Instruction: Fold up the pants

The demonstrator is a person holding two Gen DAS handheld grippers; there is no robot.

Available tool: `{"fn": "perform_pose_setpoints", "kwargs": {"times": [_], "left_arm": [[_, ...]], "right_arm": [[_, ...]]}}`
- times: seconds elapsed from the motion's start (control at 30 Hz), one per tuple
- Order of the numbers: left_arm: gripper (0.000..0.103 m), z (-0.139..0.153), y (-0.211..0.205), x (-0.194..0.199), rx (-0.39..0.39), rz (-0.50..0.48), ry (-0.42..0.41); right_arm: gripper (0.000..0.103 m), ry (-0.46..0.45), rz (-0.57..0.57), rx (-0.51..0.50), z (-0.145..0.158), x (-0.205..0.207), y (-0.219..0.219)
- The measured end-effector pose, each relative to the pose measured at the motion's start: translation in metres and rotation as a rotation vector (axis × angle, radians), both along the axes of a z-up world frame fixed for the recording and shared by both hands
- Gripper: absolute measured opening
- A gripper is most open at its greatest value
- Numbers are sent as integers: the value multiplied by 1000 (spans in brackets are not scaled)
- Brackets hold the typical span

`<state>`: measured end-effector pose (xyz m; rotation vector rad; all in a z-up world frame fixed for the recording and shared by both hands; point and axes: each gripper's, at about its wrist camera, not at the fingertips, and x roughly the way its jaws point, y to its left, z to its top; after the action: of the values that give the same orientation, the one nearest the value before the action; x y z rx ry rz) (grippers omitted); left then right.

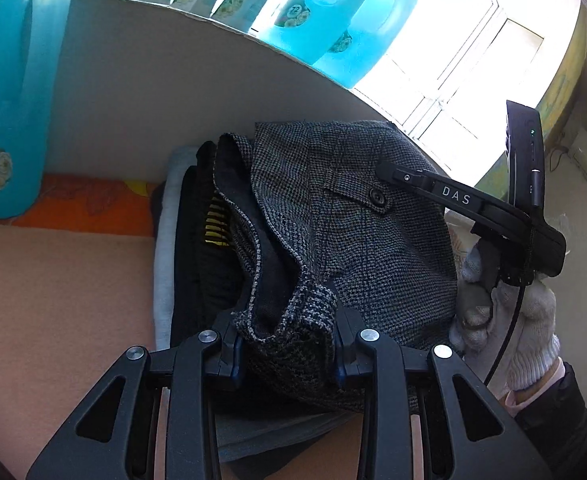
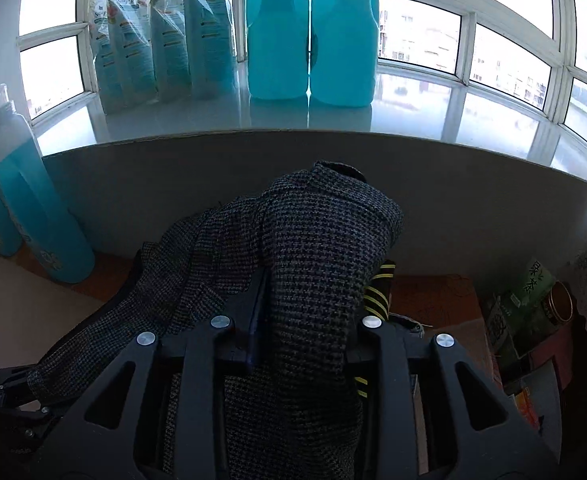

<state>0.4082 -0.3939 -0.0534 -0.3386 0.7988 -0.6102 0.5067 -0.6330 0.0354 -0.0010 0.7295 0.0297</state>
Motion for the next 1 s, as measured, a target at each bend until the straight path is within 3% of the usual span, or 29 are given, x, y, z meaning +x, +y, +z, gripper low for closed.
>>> {"fn": "perform_pose_setpoints", "kwargs": {"times": [0.03,0.1,0.23,0.33,0.43,0.53,0.73,0.8,0.93,1.0], "left_arm": [[30,1,-2,-3,20,-5,-8],[31,4,-2,-5,50,-8,-8],[42,10,9,-7,60,14,13],[44,13,18,-12,80,41,-1],[45,18,24,-18,113,62,-15],[45,20,31,-32,120,48,-9],[45,30,39,-64,160,5,-13],[45,35,43,-76,156,-9,-22],[45,50,48,-103,193,-25,-76],[55,58,53,-115,195,-32,-97]], "right_arm": [[48,-1,-22,22,2,-1,-9],[53,-44,-92,56,10,-9,-26],[55,-85,-171,63,19,-33,-47],[55,-74,-168,48,26,-52,-46],[56,-95,-158,33,35,-82,-37],[67,-115,-153,1,40,-113,-25],[72,-110,-168,-76,47,-183,6],[79,-128,-182,-82,50,-206,16],[79,-157,-222,-50,53,-243,36],[79,-152,-235,-54,55,-257,47]]}}
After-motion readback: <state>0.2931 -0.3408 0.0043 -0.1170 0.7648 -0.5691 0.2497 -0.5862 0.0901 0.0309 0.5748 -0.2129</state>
